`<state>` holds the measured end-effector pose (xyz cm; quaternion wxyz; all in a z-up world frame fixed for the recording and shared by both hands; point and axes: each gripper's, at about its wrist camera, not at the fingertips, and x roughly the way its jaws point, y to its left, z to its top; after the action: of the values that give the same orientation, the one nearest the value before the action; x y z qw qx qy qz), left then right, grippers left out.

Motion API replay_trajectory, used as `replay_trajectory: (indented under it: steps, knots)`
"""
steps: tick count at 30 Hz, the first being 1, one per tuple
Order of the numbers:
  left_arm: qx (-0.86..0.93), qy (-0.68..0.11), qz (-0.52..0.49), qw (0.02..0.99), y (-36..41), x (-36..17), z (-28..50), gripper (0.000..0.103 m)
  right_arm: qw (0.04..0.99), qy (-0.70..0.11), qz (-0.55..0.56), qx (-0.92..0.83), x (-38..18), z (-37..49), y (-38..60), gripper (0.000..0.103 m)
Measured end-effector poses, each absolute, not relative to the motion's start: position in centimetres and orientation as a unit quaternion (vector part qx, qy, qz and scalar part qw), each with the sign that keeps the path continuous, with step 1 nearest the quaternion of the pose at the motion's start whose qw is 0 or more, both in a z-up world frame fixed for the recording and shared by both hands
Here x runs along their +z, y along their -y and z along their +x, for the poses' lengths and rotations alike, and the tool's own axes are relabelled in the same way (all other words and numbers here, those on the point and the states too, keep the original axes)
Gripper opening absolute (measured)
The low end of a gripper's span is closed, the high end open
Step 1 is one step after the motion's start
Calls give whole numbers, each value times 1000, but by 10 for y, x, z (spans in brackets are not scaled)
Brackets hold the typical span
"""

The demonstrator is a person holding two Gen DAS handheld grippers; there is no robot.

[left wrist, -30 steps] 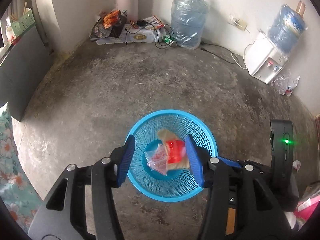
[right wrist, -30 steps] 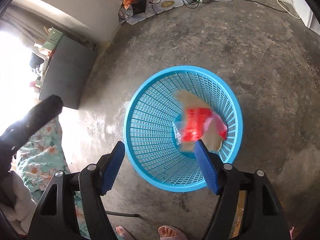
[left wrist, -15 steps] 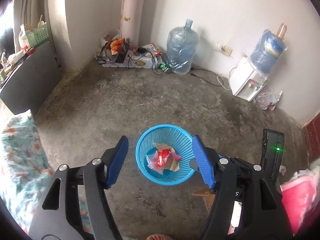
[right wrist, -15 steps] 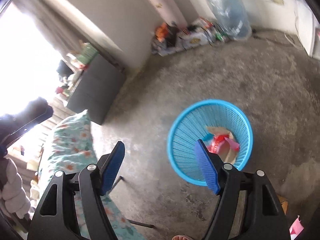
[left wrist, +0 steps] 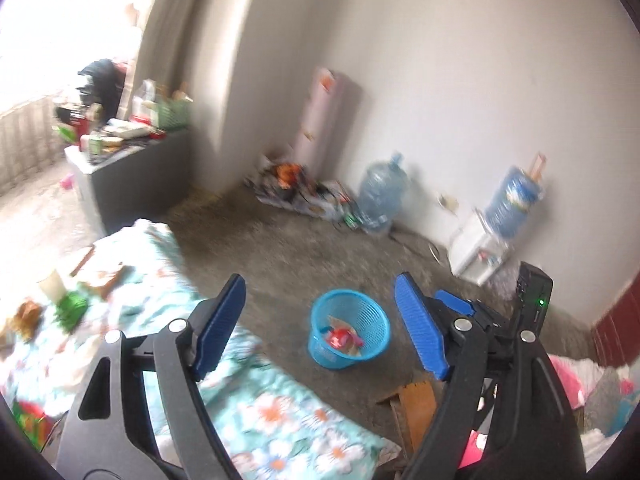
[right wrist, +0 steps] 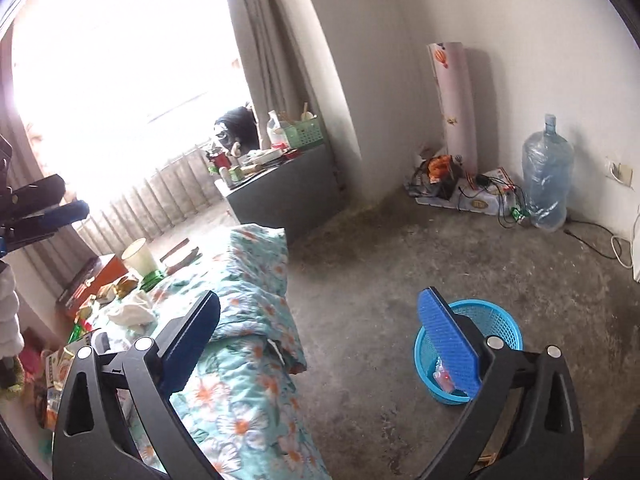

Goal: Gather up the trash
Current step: 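Move both tools back toward the items on the bed, then grasp the orange snack wrapper with the left tool and lift it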

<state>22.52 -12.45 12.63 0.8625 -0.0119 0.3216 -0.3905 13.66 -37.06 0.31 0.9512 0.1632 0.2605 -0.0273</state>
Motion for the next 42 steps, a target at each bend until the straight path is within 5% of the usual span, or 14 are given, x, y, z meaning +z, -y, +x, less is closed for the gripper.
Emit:
replay_trajectory:
  steps: [7, 15, 27, 37, 42]
  knots:
    - [-281, -273, -65, 918, -33, 147, 169, 75, 947, -270, 163, 67, 24, 144, 312, 96]
    - [-187, -292, -113, 931, -146, 100, 129, 75, 928, -302, 163, 143, 30, 159, 240, 96]
    - [-162, -364, -185, 898, -159, -16, 87, 56, 904, -336, 180, 194, 12, 166, 183, 96]
    - [-139, -368, -307, 867, -182, -61, 116, 54, 900, -354, 173, 188, 9, 172, 173, 96]
    - [-135, -364, -346, 854, -186, -72, 124, 36, 892, -369, 176, 194, 2, 173, 166, 96]
